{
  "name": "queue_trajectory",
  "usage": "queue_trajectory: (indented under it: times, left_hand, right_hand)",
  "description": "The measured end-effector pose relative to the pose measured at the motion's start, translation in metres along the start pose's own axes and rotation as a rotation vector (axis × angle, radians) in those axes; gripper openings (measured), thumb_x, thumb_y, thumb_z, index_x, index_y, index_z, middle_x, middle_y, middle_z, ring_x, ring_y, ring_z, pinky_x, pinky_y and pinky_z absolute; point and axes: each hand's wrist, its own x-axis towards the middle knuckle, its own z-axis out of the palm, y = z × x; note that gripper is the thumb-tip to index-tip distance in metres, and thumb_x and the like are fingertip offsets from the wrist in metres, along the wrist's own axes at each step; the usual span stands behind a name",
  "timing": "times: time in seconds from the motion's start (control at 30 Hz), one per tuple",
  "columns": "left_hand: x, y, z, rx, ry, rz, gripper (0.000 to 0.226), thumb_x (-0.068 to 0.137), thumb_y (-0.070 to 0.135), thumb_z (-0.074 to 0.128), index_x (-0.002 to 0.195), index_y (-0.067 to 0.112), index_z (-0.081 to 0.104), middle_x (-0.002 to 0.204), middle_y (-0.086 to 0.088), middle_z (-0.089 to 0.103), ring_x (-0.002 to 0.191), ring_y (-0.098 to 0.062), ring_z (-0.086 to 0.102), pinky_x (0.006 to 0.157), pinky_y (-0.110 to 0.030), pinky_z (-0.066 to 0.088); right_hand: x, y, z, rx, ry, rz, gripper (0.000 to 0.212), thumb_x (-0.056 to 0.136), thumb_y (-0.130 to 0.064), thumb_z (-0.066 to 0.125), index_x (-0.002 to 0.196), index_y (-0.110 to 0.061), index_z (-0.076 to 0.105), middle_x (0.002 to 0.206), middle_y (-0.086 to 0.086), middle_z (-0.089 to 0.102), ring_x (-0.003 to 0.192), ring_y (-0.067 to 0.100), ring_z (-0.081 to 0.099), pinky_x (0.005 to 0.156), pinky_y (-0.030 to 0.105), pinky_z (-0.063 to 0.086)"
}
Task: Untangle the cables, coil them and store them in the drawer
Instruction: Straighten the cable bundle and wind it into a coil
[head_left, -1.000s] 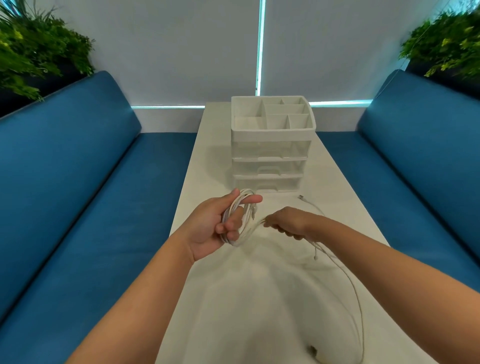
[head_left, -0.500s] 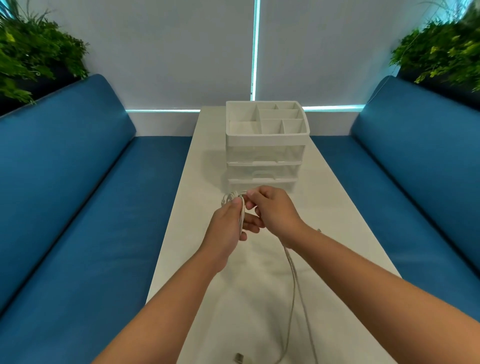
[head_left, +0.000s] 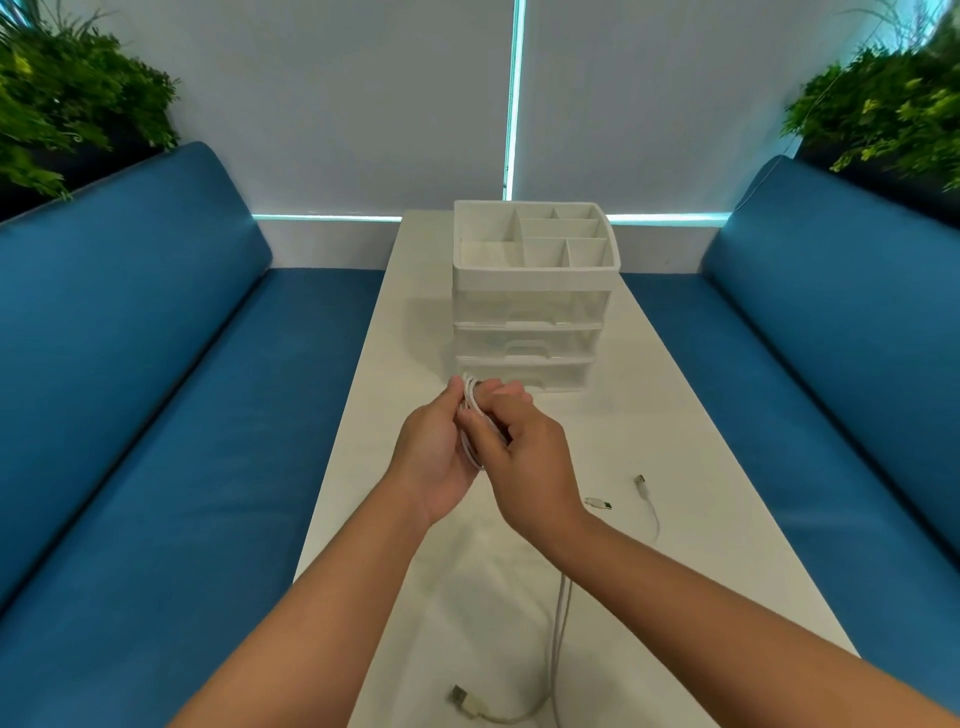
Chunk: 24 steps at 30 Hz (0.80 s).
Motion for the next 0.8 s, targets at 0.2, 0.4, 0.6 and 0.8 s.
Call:
queue_trajectory:
  times: [0.2,0.4,0.6,0.8]
  left_hand:
    - [0.001,0.011,-0.004,-0.065,-0.037,-0.053,0.046,0.106,0.031,0.03,0.108,0.004,0.067,0.088,-0.004,0.07,0.083,-0.013,0.067,0.082,-0.027,0.05]
    - [0.002,0.01,-0.012,-0.169,-0.073,-0.072,0.035,0.104,0.029,0.035,0.098,0.007,0.062,0.053,0.007,0.04,0.05,-0.008,0.045,0.066,-0.024,0.048]
    - [0.002,0.014,-0.017,-0.221,-0.123,-0.075,0.038,0.104,0.032,0.038,0.086,0.006,0.059,0.045,0.008,0.032,0.038,-0.005,0.033,0.052,-0.017,0.043]
    - [0.001,0.033,-0.021,-0.211,-0.165,-0.014,0.042,0.104,0.033,0.033,0.083,0.007,0.058,0.043,0.009,0.032,0.032,-0.004,0.028,0.033,-0.011,0.028]
  right_hand:
    - [-0.003,0.011,-0.004,-0.107,-0.078,-0.16,0.021,0.096,-0.023,0.057,0.113,-0.018,0.066,0.085,-0.015,0.056,0.074,-0.011,0.051,0.065,0.004,0.035]
    - [-0.009,0.02,-0.006,-0.165,-0.099,-0.246,0.016,0.091,-0.024,0.064,0.083,-0.022,0.05,0.072,-0.02,0.045,0.066,-0.004,0.048,0.06,0.008,0.034]
    - [-0.01,0.021,-0.01,-0.109,-0.194,-0.185,0.031,0.085,-0.022,0.072,0.071,-0.026,0.044,0.056,-0.016,0.048,0.052,0.008,0.05,0.05,0.014,0.037]
    - [-0.014,0.023,-0.016,-0.127,-0.449,-0.01,0.027,0.086,-0.029,0.07,0.075,-0.016,0.05,0.059,-0.004,0.06,0.047,0.012,0.062,0.051,0.025,0.05]
